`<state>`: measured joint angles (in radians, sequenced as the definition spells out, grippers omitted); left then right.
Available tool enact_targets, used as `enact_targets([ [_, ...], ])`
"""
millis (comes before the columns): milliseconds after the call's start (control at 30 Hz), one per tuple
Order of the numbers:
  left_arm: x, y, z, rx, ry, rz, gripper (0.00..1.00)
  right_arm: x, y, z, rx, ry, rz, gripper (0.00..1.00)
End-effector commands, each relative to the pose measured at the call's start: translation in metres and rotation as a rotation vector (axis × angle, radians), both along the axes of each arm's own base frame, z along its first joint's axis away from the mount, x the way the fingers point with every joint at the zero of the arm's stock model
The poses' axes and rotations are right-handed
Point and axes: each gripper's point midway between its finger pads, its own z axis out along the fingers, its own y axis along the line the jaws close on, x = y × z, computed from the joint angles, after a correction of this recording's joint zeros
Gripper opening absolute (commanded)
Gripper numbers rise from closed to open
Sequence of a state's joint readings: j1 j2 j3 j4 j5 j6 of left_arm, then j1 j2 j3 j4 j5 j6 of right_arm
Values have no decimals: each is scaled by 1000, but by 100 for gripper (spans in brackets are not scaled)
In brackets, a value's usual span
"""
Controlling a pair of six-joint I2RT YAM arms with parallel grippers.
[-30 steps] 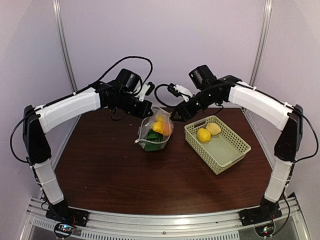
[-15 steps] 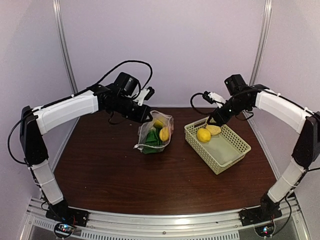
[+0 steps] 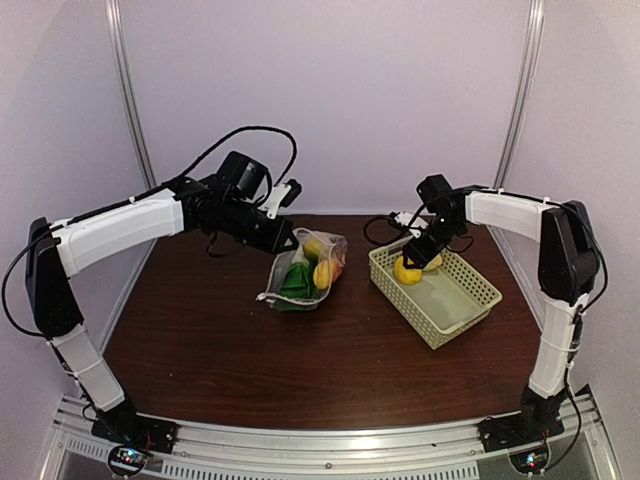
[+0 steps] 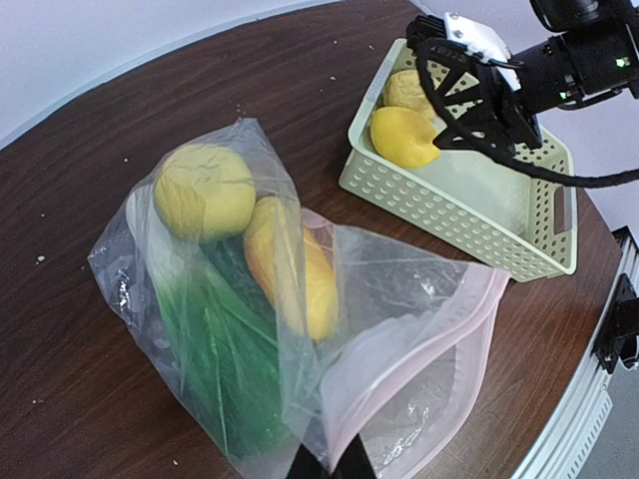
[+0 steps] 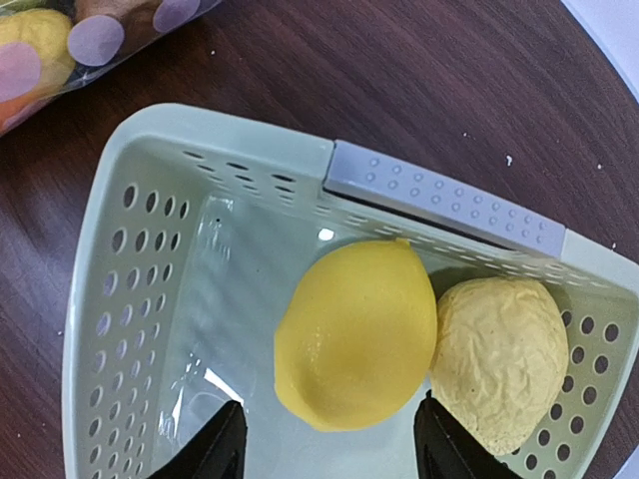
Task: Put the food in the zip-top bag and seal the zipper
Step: Pick up the fake fruit from the bin.
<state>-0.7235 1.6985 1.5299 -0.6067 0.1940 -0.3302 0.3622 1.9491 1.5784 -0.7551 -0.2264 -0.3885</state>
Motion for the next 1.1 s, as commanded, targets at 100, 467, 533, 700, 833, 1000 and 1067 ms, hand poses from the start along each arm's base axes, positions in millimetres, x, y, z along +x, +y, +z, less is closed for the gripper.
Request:
enact_targets([
  [100,0,-3,27,-72,-55,-1,0,21,3,-21,-23,24,-27,65],
  [467,-1,-5,28,-80,-49,-5,0,15,-1,-54,-50,89,-54,71],
  [533,0,-5,27,-78,-47,-4,0,14,-5,-60,-72,86,-63,66],
  [700,-1,-5,26,-80,-42,-5,0,10,-15,-62,-119,68,-84,49],
  [833,-1,-4,24,-81,-42,1,0,4,-17,-41,-102,37,-90,38],
  [1000,-1,-6,29,-97,-43,0,0,-8,-11,26,-2,-48,-81,35],
  [1067,-1,-7,31,-107,-44,-1,0,-20,-2,56,76,-79,-41,35],
])
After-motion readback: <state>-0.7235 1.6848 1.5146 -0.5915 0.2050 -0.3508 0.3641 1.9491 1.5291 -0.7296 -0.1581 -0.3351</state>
